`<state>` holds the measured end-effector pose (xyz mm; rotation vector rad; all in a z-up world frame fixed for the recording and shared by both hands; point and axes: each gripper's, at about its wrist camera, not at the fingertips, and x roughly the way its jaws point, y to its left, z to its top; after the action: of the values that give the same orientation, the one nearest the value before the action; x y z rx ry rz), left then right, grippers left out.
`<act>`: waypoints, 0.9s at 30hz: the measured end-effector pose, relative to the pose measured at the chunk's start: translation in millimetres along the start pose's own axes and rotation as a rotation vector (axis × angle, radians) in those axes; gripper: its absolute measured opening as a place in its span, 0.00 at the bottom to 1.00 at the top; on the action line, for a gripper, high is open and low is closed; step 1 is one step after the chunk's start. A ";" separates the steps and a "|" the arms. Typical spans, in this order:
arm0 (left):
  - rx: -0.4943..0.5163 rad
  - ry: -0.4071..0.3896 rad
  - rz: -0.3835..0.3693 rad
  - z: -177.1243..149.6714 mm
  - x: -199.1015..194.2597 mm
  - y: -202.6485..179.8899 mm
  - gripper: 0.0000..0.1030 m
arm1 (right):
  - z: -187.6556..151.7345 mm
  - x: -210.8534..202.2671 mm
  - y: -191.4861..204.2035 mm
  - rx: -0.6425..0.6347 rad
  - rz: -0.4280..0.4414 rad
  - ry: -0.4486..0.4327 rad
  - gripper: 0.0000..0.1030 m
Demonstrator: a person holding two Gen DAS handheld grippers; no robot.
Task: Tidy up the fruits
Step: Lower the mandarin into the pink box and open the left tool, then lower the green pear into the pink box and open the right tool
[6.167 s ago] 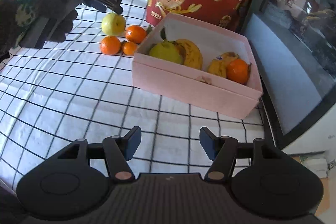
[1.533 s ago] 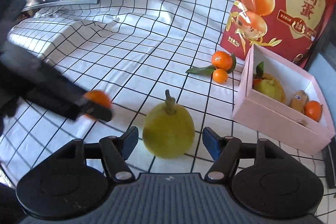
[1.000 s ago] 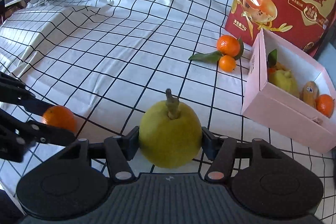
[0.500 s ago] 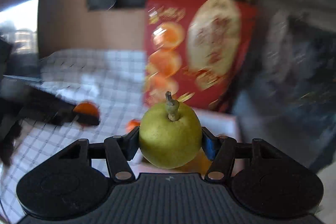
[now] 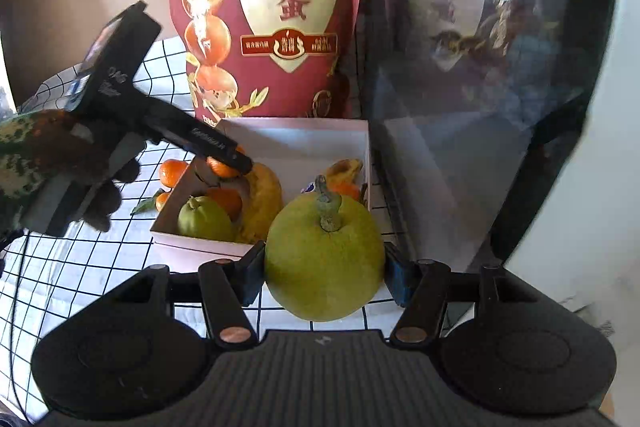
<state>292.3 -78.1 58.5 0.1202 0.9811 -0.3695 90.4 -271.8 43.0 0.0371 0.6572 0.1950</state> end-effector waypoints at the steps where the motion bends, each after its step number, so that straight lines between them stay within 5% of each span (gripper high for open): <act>1: -0.010 -0.015 -0.012 -0.8 -2.8 2.4 0.48 | 2.7 5.5 -0.4 0.006 0.017 -0.001 0.58; 10: -0.267 -0.271 -0.049 -38.3 -89.0 57.2 0.47 | 62.0 61.6 4.7 0.026 0.077 -0.040 0.58; 19: -0.445 -0.186 -0.017 -153.4 -107.1 74.3 0.46 | 103.8 155.0 13.2 0.098 0.061 0.008 0.58; 27: -0.489 -0.153 0.006 -207.3 -119.7 72.7 0.46 | 97.5 206.2 17.0 0.092 0.045 0.159 0.58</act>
<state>95.0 74.4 37.8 -0.3438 0.8939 -0.1234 306.7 -212.9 -2.7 0.1256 0.8241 0.2126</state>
